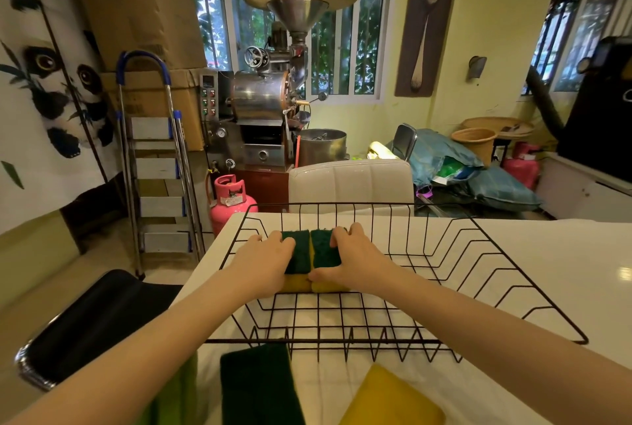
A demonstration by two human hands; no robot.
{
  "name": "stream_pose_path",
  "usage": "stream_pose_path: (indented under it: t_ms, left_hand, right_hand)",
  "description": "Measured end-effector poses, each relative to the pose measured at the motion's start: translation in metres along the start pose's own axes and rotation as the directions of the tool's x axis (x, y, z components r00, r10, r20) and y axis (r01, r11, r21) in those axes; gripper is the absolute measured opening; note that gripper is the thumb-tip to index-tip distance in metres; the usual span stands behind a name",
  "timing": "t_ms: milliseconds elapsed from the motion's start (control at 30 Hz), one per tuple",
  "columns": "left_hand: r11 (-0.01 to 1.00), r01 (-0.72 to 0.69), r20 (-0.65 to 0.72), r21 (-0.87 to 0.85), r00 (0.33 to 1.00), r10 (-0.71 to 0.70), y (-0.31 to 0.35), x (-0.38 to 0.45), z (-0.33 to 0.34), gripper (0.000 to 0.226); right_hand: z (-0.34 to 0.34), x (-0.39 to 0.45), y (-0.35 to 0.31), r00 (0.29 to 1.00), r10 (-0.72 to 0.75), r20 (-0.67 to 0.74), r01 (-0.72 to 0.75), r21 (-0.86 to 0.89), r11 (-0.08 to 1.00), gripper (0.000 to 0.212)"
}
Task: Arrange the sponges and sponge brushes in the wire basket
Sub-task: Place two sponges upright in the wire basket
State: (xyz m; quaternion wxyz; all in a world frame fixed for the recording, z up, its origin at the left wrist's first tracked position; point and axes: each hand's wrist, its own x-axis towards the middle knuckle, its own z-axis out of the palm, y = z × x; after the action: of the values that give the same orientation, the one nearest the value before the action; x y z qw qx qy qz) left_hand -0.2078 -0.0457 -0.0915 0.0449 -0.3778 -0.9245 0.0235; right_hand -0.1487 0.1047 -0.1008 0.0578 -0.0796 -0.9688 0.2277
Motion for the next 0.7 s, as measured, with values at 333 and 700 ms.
stream_pose_path:
  t_ms: [333,700]
  left_hand:
    - [0.998,-0.04,0.199,-0.055,0.979,0.05,0.0,-0.009,-0.022,0.046]
    - [0.812,-0.262,-0.241,-0.521,0.958,0.155,0.032,-0.094,-0.042,0.051]
  right_hand:
    - [-0.029,-0.013,0.001,0.951,-0.032,0.309,0.07,-0.115,0.991,0.075]
    - [-0.035,-0.116,-0.026,0.953,-0.294,-0.081,0.304,0.219,0.927,0.061]
